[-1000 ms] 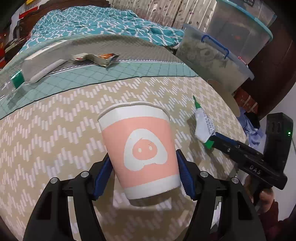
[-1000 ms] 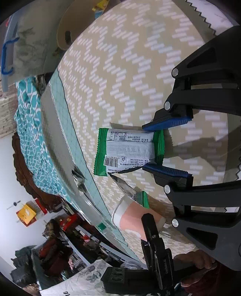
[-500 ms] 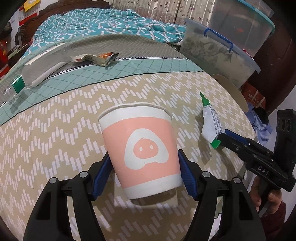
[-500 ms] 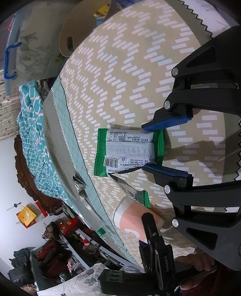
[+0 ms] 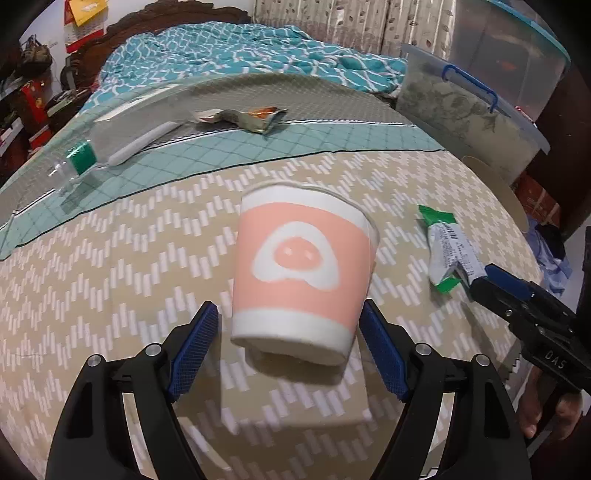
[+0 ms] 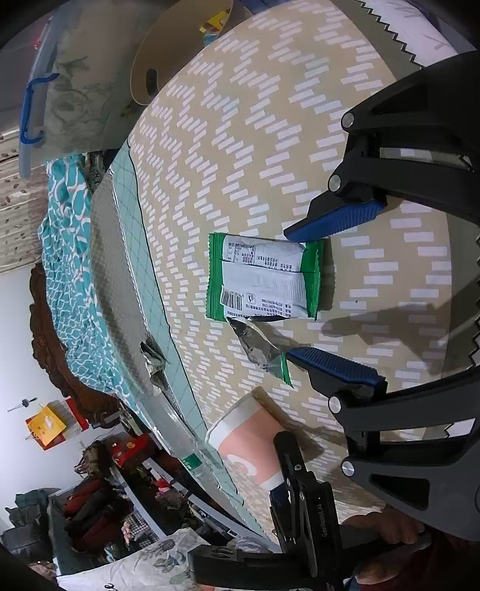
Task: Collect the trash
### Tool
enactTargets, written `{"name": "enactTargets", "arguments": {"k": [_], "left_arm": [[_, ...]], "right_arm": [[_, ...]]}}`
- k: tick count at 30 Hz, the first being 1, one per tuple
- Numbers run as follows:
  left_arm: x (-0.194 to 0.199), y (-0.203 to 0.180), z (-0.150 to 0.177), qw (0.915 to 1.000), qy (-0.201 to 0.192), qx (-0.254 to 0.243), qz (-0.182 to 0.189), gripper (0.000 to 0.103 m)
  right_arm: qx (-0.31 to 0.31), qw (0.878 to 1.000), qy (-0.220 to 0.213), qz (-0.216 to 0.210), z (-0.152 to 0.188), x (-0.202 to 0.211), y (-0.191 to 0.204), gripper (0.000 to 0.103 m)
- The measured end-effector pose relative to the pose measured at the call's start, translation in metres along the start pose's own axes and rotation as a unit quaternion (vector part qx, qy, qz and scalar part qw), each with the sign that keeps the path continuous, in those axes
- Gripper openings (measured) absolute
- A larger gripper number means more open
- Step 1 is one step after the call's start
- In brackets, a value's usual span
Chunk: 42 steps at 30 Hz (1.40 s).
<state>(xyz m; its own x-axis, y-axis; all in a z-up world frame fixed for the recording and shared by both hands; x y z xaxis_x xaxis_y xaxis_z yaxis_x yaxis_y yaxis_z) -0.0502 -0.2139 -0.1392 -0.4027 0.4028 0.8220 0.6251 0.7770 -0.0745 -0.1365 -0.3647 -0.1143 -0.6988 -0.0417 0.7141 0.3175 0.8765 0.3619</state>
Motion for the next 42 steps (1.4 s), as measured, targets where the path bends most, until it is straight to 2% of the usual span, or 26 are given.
{"name": "enactTargets", "arguments": {"k": [16,20,26,29,34,42], "left_arm": [[0.012,0.034,0.011,0.9993,-0.023,0.021,-0.022,0.079],[0.013,0.033,0.011,0.9992,-0.030,0.025,-0.011,0.081],[0.014,0.032,0.012,0.9991,-0.033,0.027,-0.005,0.081],[0.015,0.038,0.014,0.9990,-0.033,0.029,-0.004,0.085],[0.017,0.041,0.015,0.9986,-0.035,0.039,-0.007,0.086],[0.018,0.047,0.016,0.9976,-0.037,0.056,-0.019,0.090]], "right_arm": [[0.024,1.000,0.013,-0.002,0.007,-0.008,0.027,0.068],[0.026,1.000,0.002,0.007,0.011,-0.007,0.030,0.074],[0.071,0.997,-0.013,0.043,0.026,-0.006,0.044,0.084],[0.073,0.996,-0.017,0.047,0.030,-0.004,0.046,0.086],[0.069,0.996,-0.026,0.053,0.036,0.002,0.046,0.088],[0.056,0.996,-0.048,0.050,0.046,0.007,0.050,0.097]]}}
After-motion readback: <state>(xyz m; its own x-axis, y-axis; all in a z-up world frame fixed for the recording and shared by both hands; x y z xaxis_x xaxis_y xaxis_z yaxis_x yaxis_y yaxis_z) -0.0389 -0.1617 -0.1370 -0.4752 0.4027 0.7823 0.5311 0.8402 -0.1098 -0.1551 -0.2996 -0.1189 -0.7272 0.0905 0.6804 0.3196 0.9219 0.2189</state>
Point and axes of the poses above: each gripper's, at about its wrist camera, not at the fingertips, and x roughly against the way its jaws point, y to its left, z to its underside, the point moved 9 cm from there along -x, roughly the way its jaws point, and after that the axes turned 3 degrees about -x, right-handed, at the moved point
